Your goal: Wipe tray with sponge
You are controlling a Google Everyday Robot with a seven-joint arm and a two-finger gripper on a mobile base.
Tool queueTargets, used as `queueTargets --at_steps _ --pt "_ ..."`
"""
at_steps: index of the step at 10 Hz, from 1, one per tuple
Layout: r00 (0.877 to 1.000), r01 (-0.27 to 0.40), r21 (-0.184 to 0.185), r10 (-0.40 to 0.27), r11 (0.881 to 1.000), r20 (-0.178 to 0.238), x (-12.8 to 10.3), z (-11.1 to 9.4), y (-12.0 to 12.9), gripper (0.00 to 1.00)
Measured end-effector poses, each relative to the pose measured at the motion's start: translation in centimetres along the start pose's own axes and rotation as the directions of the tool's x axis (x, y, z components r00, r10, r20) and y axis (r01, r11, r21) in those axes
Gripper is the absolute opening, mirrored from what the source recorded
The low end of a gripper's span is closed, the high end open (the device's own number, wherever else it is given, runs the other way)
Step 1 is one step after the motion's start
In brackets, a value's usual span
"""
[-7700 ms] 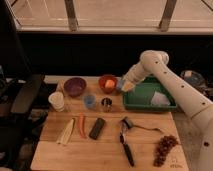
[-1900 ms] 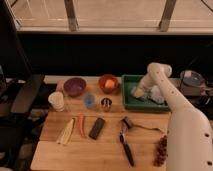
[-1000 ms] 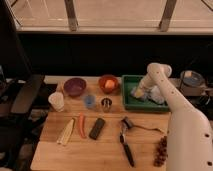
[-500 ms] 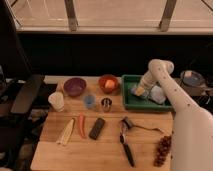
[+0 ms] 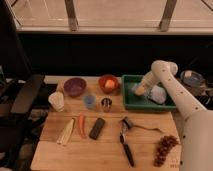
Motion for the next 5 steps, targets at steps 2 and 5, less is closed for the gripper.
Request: queueTargets --at_steps 2,5 --pt "1.000 -0.010 -0.025 0.009 1.000 -0.012 1.1 2.0 0.6 0.00" --pt "0.999 -0.043 -0.019 0.043 0.999 -0.030 3.3 2.8 -0.1 0.00"
